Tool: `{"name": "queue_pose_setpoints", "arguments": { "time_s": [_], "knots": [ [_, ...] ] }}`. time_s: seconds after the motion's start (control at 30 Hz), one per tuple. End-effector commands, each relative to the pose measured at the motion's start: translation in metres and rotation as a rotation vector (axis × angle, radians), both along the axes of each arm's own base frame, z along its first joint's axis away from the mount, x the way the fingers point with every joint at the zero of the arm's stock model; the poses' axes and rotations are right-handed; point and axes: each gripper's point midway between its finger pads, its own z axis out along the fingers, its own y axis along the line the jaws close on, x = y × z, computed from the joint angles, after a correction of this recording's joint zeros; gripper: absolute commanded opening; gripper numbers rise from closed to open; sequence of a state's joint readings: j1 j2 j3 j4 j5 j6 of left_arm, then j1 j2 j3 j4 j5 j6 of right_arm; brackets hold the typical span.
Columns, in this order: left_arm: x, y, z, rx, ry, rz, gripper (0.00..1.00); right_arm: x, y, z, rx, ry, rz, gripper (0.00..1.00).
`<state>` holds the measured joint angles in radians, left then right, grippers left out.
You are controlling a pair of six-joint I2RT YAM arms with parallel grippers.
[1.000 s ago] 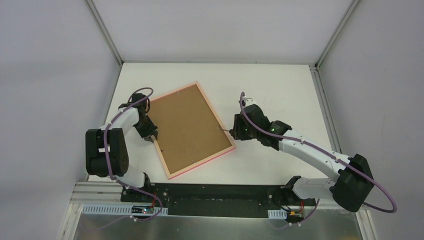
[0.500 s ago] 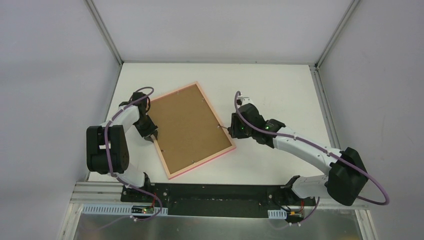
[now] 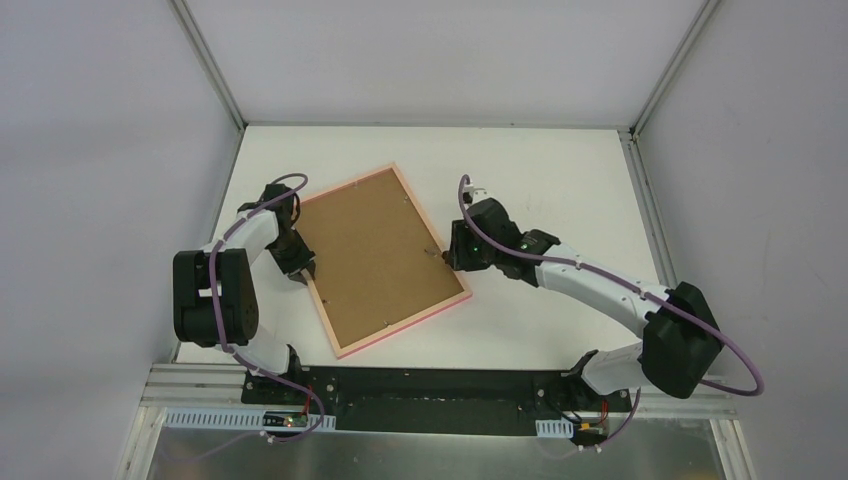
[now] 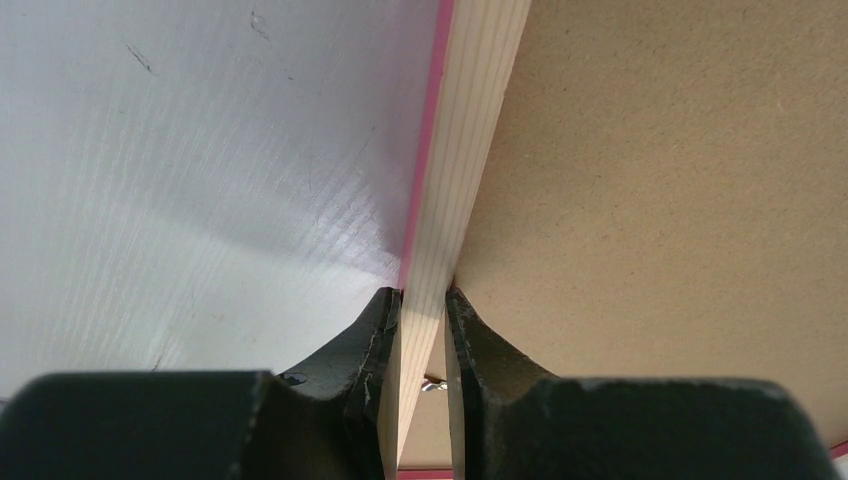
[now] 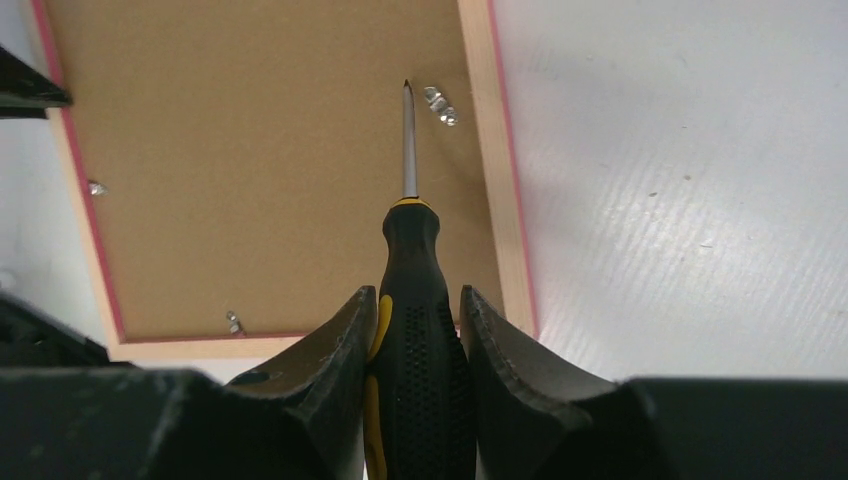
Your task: Take the photo out of the frame
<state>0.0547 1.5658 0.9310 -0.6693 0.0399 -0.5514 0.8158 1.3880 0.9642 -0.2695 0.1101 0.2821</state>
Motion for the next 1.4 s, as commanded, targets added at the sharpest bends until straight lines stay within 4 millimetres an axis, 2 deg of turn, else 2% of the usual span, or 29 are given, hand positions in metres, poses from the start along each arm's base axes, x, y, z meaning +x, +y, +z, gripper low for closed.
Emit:
{"name": "queue_pose_setpoints", "arguments": {
  "time_s": [0.0, 0.13, 0.2, 0.23, 0.4, 0.5, 0.6, 0.73, 0.87, 1.07, 1.23, 1.37],
  "knots": [
    [-0.014, -0.004, -0.019, -0.030, 0.078, 0.008, 0.00, 0.004, 0.024, 0.045, 0.104, -0.044, 0.063, 0.00],
    [-0.012, -0.004, -0.018, -0.028, 0.075, 0.012, 0.00, 0.011, -0.004, 0.066, 0.020, -0.117, -0.005, 0.00],
    [-0.010, -0.004, -0.016, -0.029, 0.068, 0.011, 0.00, 0.004, -0.010, 0.073, 0.002, -0.116, 0.013, 0.00],
    [-0.010, -0.005, -0.015, -0.031, 0.066, 0.010, 0.05, -0.001, -0.011, 0.073, 0.000, -0.097, 0.036, 0.00],
    [-0.002, -0.007, 0.001, -0.045, 0.013, -0.007, 0.33, -0.068, 0.014, 0.058, 0.085, 0.178, 0.338, 0.00],
    [-0.003, -0.010, 0.009, -0.064, -0.012, -0.011, 0.43, -0.090, 0.025, 0.053, 0.131, 0.300, 0.434, 0.00],
    [-0.009, -0.017, 0.012, -0.097, -0.022, -0.003, 0.48, -0.100, 0.035, 0.054, 0.172, 0.380, 0.488, 0.00],
    [-0.022, -0.023, 0.012, -0.125, -0.021, -0.001, 0.49, -0.104, 0.047, 0.050, 0.182, 0.474, 0.514, 0.00],
    [-0.028, -0.023, 0.013, -0.128, -0.032, -0.005, 0.49, -0.101, 0.053, 0.052, 0.190, 0.479, 0.521, 0.00],
    [-0.028, -0.021, 0.010, -0.110, -0.020, -0.003, 0.47, -0.108, 0.057, 0.046, 0.090, 0.489, 0.530, 0.00],
    [-0.022, -0.015, 0.007, -0.080, -0.008, 0.027, 0.39, -0.117, 0.064, 0.039, -0.032, 0.462, 0.564, 0.00],
    [-0.014, -0.011, 0.007, -0.065, -0.007, 0.028, 0.34, -0.113, 0.065, 0.039, -0.120, 0.408, 0.572, 0.00]
  ]
}}
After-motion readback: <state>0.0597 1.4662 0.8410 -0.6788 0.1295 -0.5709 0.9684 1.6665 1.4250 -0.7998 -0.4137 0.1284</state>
